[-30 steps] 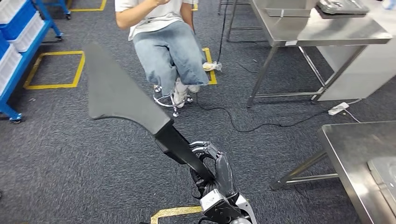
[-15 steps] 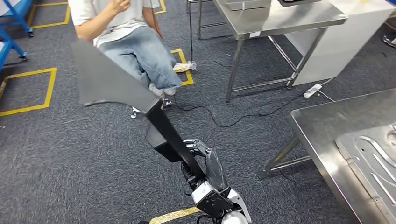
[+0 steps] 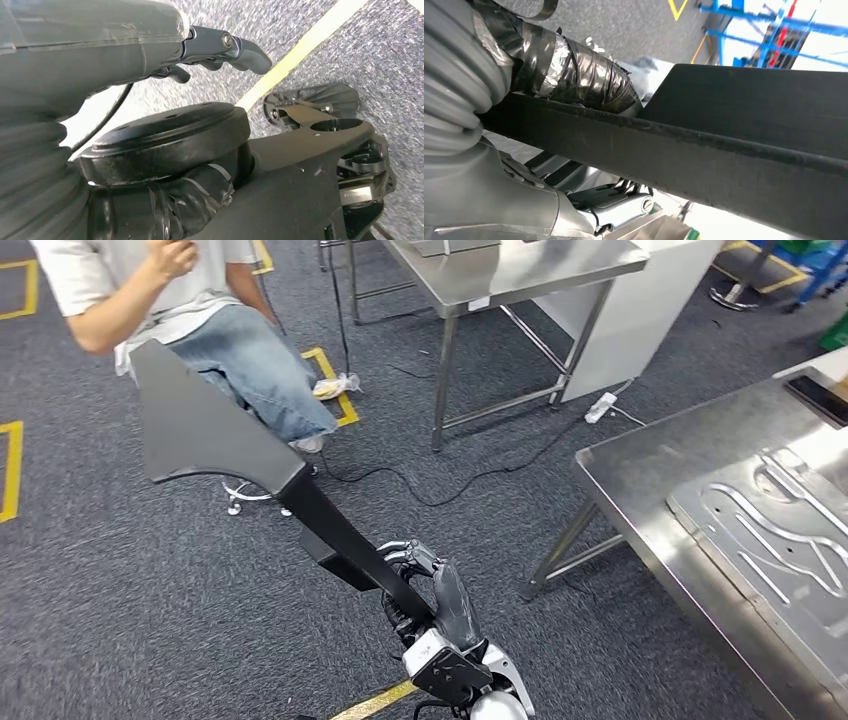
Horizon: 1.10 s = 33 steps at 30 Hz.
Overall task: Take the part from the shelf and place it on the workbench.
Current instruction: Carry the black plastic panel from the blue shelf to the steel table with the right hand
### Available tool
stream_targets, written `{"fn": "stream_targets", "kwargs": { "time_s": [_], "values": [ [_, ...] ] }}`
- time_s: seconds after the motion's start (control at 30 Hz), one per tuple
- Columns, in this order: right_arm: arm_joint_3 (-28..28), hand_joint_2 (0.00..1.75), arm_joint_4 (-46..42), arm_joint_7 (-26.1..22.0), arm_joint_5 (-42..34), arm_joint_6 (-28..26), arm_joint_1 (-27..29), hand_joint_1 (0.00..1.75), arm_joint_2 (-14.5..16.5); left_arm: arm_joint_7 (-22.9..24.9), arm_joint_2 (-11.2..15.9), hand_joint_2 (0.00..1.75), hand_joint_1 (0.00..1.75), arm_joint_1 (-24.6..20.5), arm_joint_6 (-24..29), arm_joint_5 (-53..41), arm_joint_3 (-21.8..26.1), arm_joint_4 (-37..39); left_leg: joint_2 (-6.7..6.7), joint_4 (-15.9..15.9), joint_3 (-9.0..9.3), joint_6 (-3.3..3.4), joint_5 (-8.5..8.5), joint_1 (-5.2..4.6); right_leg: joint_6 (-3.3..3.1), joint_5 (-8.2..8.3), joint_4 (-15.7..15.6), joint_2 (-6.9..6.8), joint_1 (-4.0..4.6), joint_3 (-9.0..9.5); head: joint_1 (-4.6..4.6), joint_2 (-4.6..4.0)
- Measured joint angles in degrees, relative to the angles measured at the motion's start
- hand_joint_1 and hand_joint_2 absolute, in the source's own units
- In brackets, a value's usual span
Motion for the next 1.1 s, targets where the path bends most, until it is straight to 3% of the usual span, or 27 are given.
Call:
{"fn": "stream_targets", "kwargs": {
  "time_s": [0.03,0.07,0.13,0.17,0.23,0.3,0.33,0.4,0.47,0.5,0.53,0.6,0.67,0.73,0.8,0.83,0.9,0.93,1.0,1.03,1.07,1.1],
  "values": [
    [0.0,1.75,0.0,0.0,-0.2,0.0,0.1,1.68,0.0,0.0,0.0,1.75,0.0,0.0,0.0,-0.1,0.0,0.0,0.72,0.0,0.12,0.02,-0.16,-0.06,-0.06,0.56,0.6,-0.14,-0.04,-0.53,0.0,0.0],
    [0.0,1.75,0.0,0.0,-0.4,0.0,0.2,1.68,-0.1,0.1,0.0,1.75,0.0,0.0,0.0,-0.1,0.0,0.0,1.34,0.0,0.32,0.01,-0.33,-0.11,-0.21,1.97,-0.7,-0.26,-0.01,-0.03,-0.01,0.0],
    [0.0,1.75,-0.3,-0.1,-0.6,-0.1,0.3,1.68,-0.2,0.1,0.0,1.75,0.0,0.0,0.0,-0.2,0.0,0.0,2.53,-0.1,0.97,-0.09,-0.81,-0.21,-1.01,5.73,-7.7,-1.7,0.48,3.45,-0.01,0.0],
    [0.0,1.75,-0.4,-0.1,-0.6,-0.1,0.3,1.68,-0.2,0.1,0.0,1.75,0.0,0.1,0.0,-0.2,0.0,0.0,3.06,-0.2,1.26,-0.23,-1.04,-0.33,-1.52,6.69,-10.9,-2.78,0.98,5.05,0.02,0.0],
    [0.0,1.75,-0.7,-0.2,-0.6,-0.2,0.5,1.68,-0.3,0.1,0.0,1.75,0.0,0.2,-0.1,-0.3,0.0,0.0,4.12,-0.7,1.74,-0.65,-1.3,-0.52,-2.35,6.74,-14.0,-4.11,1.82,6.57,0.03,0.0],
    [0.0,1.75,-0.9,-0.2,-0.7,-0.4,0.9,1.68,-0.5,0.2,0.0,1.75,0.0,0.0,-0.2,-0.3,0.0,0.0,5.14,-1.3,2.46,-1.16,-1.55,-0.65,-2.82,6.81,-14.9,-3.04,1.67,7.11,-0.01,0.0],
    [-0.1,1.75,-1.0,-0.2,-0.7,-0.4,1.0,1.68,-0.5,0.2,0.0,1.75,0.0,0.0,-0.2,-0.3,0.0,0.0,4.83,-1.2,2.76,-1.36,-1.94,-0.68,-3.05,6.92,-15.6,-2.42,1.43,7.6,0.0,0.0],
    [-0.1,1.75,-1.2,-0.2,-0.7,-0.5,1.2,1.68,-0.6,0.1,0.1,1.75,0.0,0.0,-0.3,-0.3,0.0,0.0,2.5,2.2,1.63,-1.56,-3.97,-0.64,-3.62,7.11,-16.6,-1.36,0.89,8.58,-0.03,0.0],
    [-0.1,1.75,-1.2,-0.2,-0.8,-0.6,1.2,1.68,-0.6,0.0,0.1,1.75,0.0,0.0,-0.3,-0.2,0.1,0.0,0.17,9.4,-2.12,-1.75,-6.9,-0.6,-4.03,6.97,-16.7,-0.25,0.88,8.89,-0.07,0.0],
    [-0.1,1.75,-1.2,-0.2,-0.8,-0.6,1.2,1.68,-0.6,-0.2,0.1,1.75,0.0,-0.2,-0.4,-0.1,0.1,0.0,-0.25,12.4,-3.89,-1.92,-7.6,-0.59,-4.11,6.87,-16.6,0.44,0.87,8.97,-0.07,0.0],
    [-0.1,1.75,-1.1,-0.1,-1.0,-0.5,1.3,1.68,-0.6,-0.3,0.2,1.75,0.0,-0.4,-0.4,0.0,0.1,0.0,-0.4,13.6,-4.89,-2.1,-7.18,-0.57,-4.11,6.74,-16.5,1.2,0.86,9.06,-0.08,0.0],
    [-0.1,1.75,-0.8,0.0,-1.2,-0.3,1.1,1.68,-0.6,-0.4,0.2,1.75,0.0,-0.4,-0.4,0.2,0.1,0.0,-0.71,9.9,-4.07,-2.29,-3.12,-0.4,-3.81,6.4,-16.0,2.86,0.73,9.23,-0.08,0.0],
    [-0.1,1.75,-0.6,0.1,-1.5,0.0,0.8,1.68,-0.5,-0.5,0.2,1.75,0.0,-0.2,-0.3,0.2,0.1,0.0,-3.1,3.4,-1.96,-2.35,0.54,-0.03,-3.25,5.92,-15.0,4.35,0.61,8.85,-0.07,0.0],
    [-0.1,1.75,-0.4,0.3,-1.6,0.2,0.5,1.68,-0.3,-0.7,0.1,1.75,0.0,-0.1,-0.3,0.3,0.1,0.0,-5.24,0.6,-1.19,-2.06,1.14,0.1,-2.53,5.84,-14.3,5.45,0.48,8.0,-0.09,0.0],
    [-0.1,1.75,-0.3,0.4,-1.7,0.3,0.2,1.68,-0.1,-0.9,0.0,1.75,0.0,-0.2,-0.3,0.3,0.2,0.0,-4.73,0.2,-1.07,-1.42,1.16,0.02,-1.83,6.11,-14.4,6.3,0.4,7.55,-0.12,0.0],
    [-0.1,1.75,-0.3,0.4,-1.7,0.3,0.1,1.68,-0.1,-0.9,-0.1,1.75,0.0,-0.2,-0.3,0.3,0.2,0.0,-4.14,-0.2,-0.84,-1.08,1.29,0.08,-1.53,6.0,-14.2,5.67,0.51,7.45,-0.07,0.0],
    [-0.1,1.75,-0.2,0.4,-1.7,0.4,-0.1,1.68,-0.1,-0.9,-0.3,1.75,0.0,-0.1,-0.3,0.3,0.3,0.0,-2.65,-0.9,-0.29,-0.45,1.51,0.35,-0.92,4.37,-11.3,2.83,0.64,6.03,0.15,0.0],
    [-0.1,1.75,-0.2,0.4,-1.7,0.4,-0.2,1.68,-0.1,-0.9,-0.3,1.75,0.0,-0.1,-0.3,0.3,0.3,0.0,-1.9,-1.0,-0.11,-0.26,1.49,0.31,-0.6,2.94,-8.3,1.22,0.54,4.51,0.27,0.0],
    [-0.1,1.75,-0.1,0.4,-1.7,0.6,-0.3,1.68,0.0,-0.9,-0.2,1.75,0.0,0.1,-0.2,0.3,0.4,0.0,-0.33,-1.1,0.05,-0.15,1.28,0.28,-0.04,0.49,-1.5,0.1,-0.01,0.75,0.33,0.0],
    [-0.1,1.75,0.0,0.4,-1.8,0.7,-0.3,1.68,0.0,-0.9,-0.2,1.75,0.0,0.1,-0.2,0.3,0.4,0.0,0.41,-1.1,0.17,-0.18,1.1,0.3,0.18,0.47,0.1,-0.06,-0.29,-0.31,0.33,0.0],
    [-0.1,1.75,0.1,0.4,-1.8,0.9,-0.3,1.68,0.0,-0.9,-0.2,1.75,0.0,0.1,-0.1,0.4,0.4,0.0,1.11,-1.1,0.4,-0.28,0.89,0.35,0.35,1.48,-0.2,-0.24,-0.53,-0.32,0.33,0.0],
    [-0.1,1.75,0.2,0.4,-1.8,1.0,-0.3,1.68,0.0,-0.9,-0.2,1.75,0.0,0.1,-0.1,0.4,0.4,0.0,1.75,-1.1,0.73,-0.42,0.64,0.42,0.45,3.38,-2.6,-0.61,-0.71,0.82,0.33,0.0]
  ]
}}
